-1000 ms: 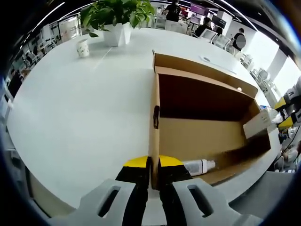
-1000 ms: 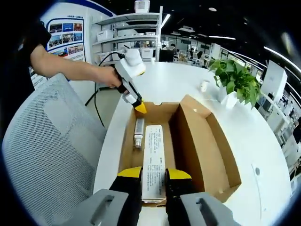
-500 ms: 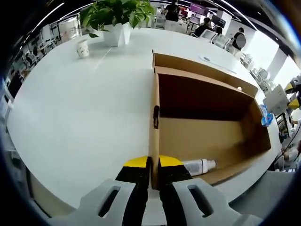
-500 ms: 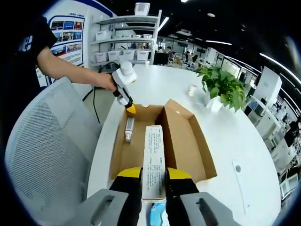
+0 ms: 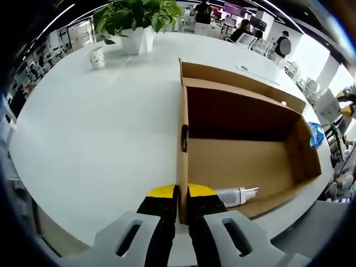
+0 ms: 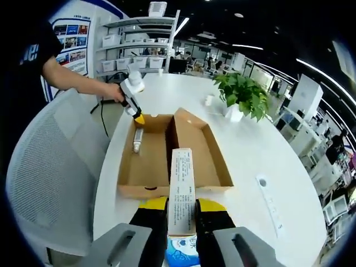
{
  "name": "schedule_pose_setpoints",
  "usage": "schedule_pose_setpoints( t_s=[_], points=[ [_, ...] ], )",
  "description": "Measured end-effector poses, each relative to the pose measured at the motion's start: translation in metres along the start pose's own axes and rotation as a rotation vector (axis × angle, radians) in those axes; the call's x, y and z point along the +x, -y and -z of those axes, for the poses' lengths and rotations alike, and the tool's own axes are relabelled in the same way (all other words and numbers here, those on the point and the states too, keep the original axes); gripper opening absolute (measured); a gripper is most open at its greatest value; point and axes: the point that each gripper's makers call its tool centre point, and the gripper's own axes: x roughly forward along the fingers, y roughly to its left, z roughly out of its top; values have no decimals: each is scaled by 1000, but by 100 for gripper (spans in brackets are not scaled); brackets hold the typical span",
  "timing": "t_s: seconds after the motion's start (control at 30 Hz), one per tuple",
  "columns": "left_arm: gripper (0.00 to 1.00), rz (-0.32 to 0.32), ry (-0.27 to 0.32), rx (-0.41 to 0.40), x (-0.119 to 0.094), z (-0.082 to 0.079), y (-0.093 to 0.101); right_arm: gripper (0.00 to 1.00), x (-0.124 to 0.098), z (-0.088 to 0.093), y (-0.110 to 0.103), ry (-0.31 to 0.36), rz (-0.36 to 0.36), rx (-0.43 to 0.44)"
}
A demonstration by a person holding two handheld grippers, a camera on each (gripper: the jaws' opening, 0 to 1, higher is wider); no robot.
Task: Operate the shoe box by opening the lid, removing the specified soft item, and placing it in the target area until the item is outside and the box remains undamaged.
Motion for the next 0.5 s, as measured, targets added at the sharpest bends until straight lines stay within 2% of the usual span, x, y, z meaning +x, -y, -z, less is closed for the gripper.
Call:
schedule_pose_setpoints(
  t_s=[0.5],
  points=[
    [3, -3, -3, 4, -1, 1, 1, 14, -25, 48, 36, -56, 76, 27]
  ],
)
